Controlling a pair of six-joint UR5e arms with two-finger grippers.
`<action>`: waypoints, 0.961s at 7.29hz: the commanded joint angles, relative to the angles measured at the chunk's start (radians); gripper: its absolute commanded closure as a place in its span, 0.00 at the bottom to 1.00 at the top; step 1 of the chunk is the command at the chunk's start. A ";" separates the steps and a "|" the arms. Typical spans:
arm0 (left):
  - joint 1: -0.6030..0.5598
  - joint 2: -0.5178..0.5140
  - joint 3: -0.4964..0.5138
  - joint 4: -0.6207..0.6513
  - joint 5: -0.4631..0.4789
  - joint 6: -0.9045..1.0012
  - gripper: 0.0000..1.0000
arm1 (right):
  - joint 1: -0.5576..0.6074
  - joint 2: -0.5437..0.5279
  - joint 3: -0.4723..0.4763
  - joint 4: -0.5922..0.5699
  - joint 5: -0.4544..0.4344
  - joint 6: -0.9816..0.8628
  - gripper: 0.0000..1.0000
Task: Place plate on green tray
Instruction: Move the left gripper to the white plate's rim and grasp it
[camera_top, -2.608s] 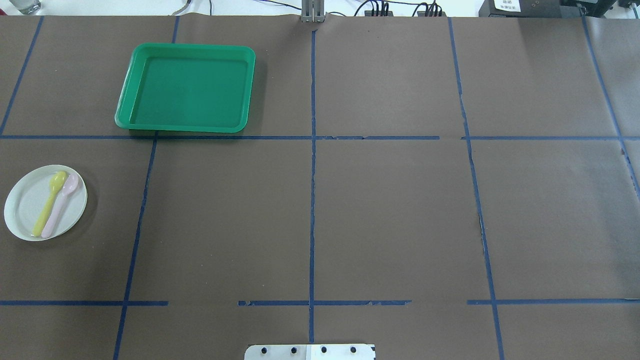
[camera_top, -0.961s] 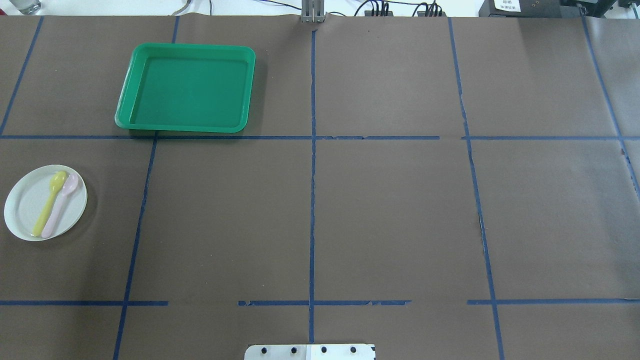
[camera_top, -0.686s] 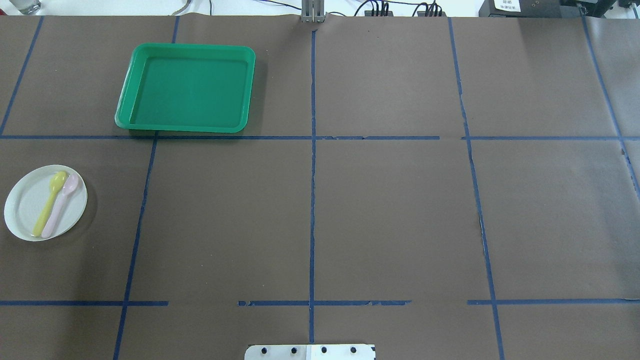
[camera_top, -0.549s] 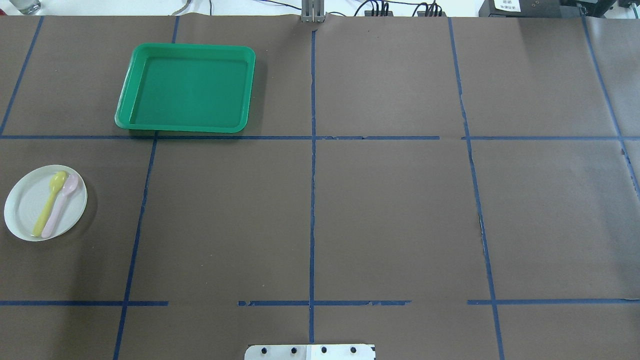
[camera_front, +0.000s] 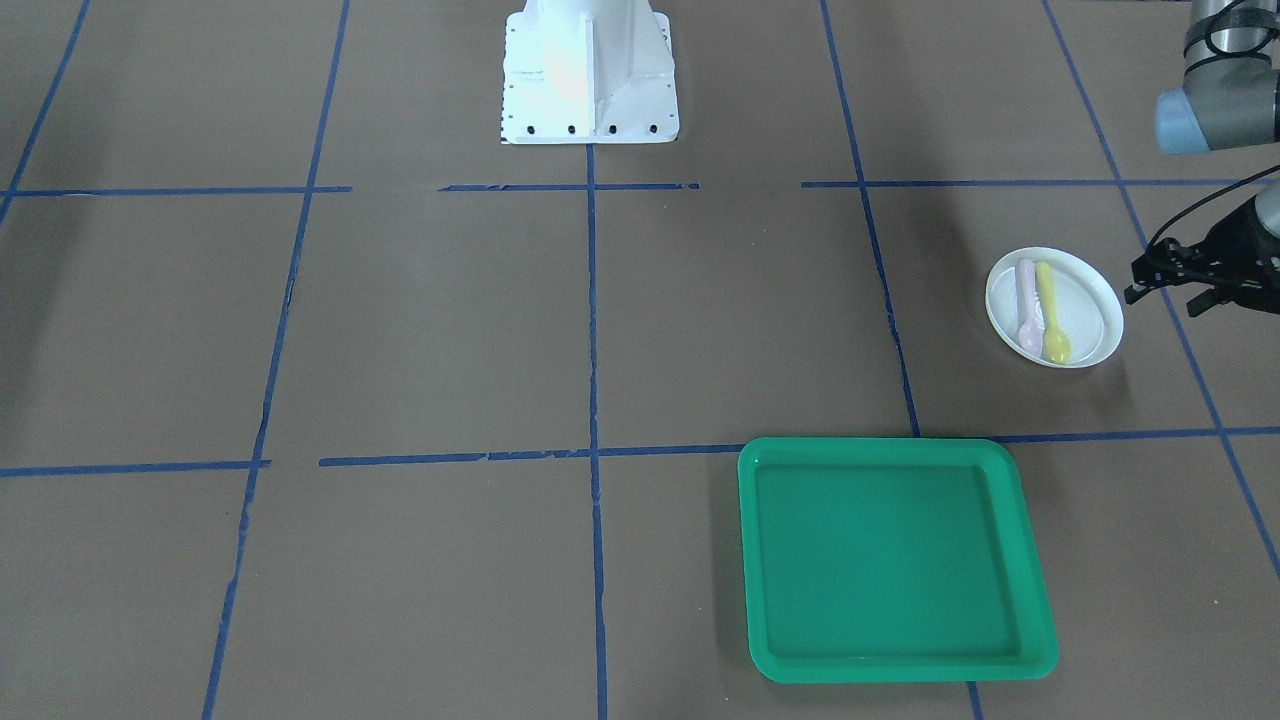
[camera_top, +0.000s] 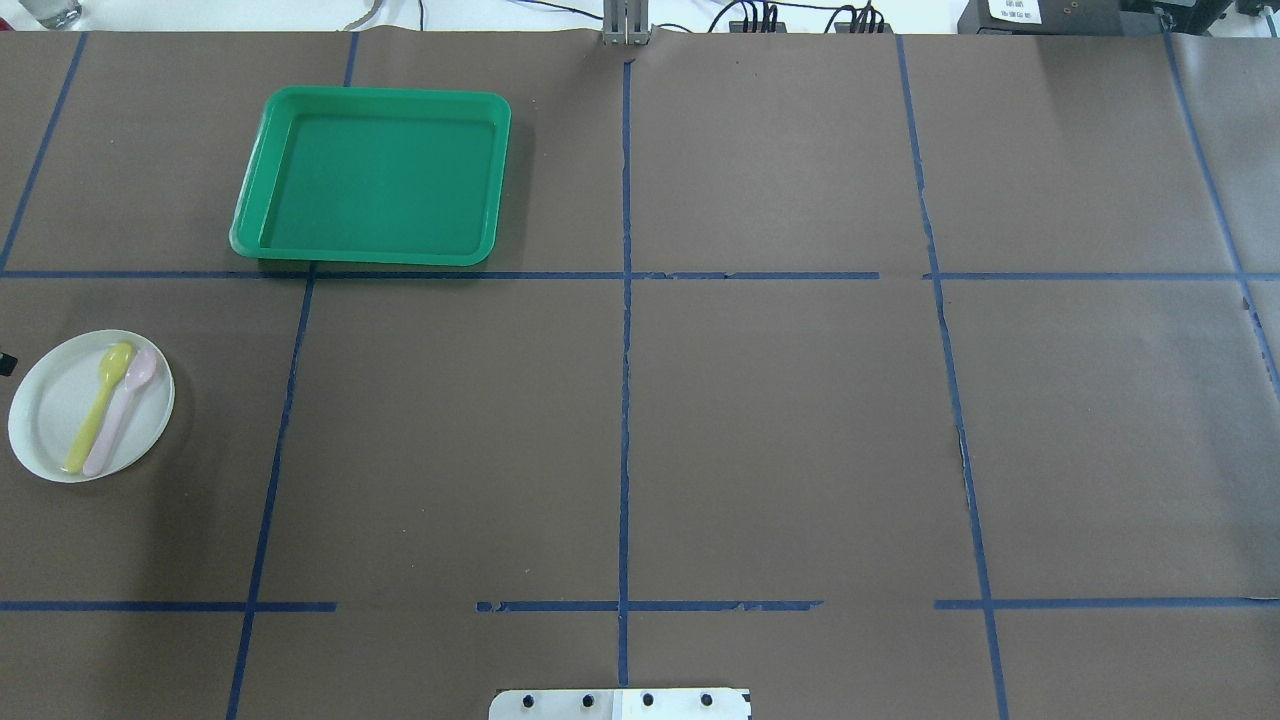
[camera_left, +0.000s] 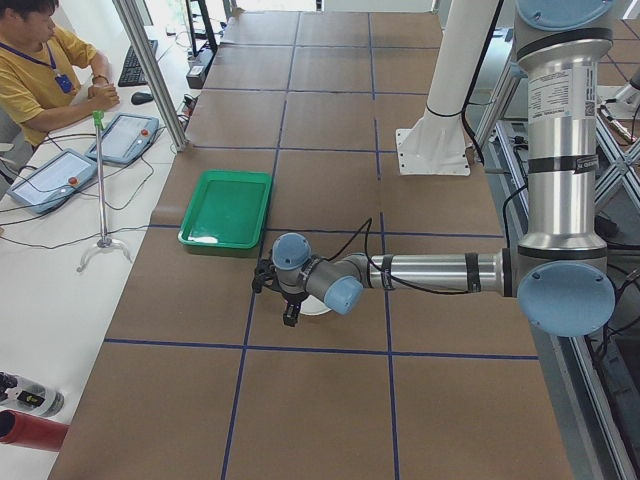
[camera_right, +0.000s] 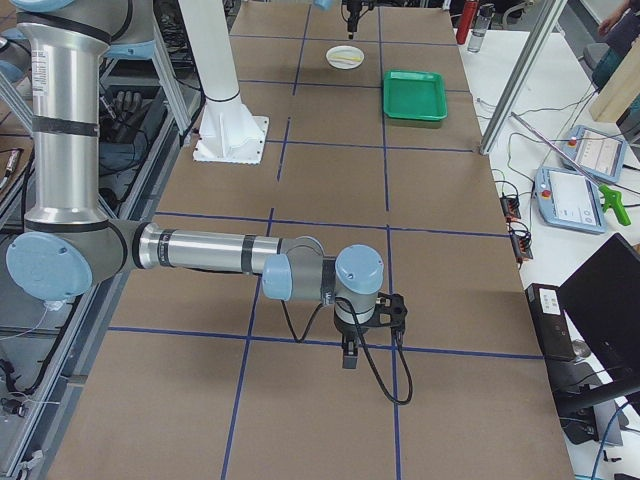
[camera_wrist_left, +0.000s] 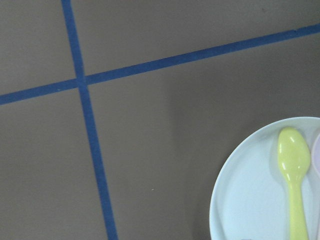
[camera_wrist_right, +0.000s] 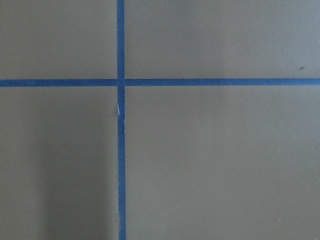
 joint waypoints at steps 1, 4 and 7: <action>0.040 -0.019 0.088 -0.102 0.005 -0.023 0.14 | 0.000 0.000 0.000 0.000 -0.001 0.000 0.00; 0.044 -0.048 0.139 -0.126 -0.001 -0.027 0.25 | 0.000 0.000 0.000 0.000 0.001 0.000 0.00; 0.058 -0.045 0.152 -0.128 -0.003 -0.024 0.45 | 0.000 0.000 0.000 0.000 -0.001 0.000 0.00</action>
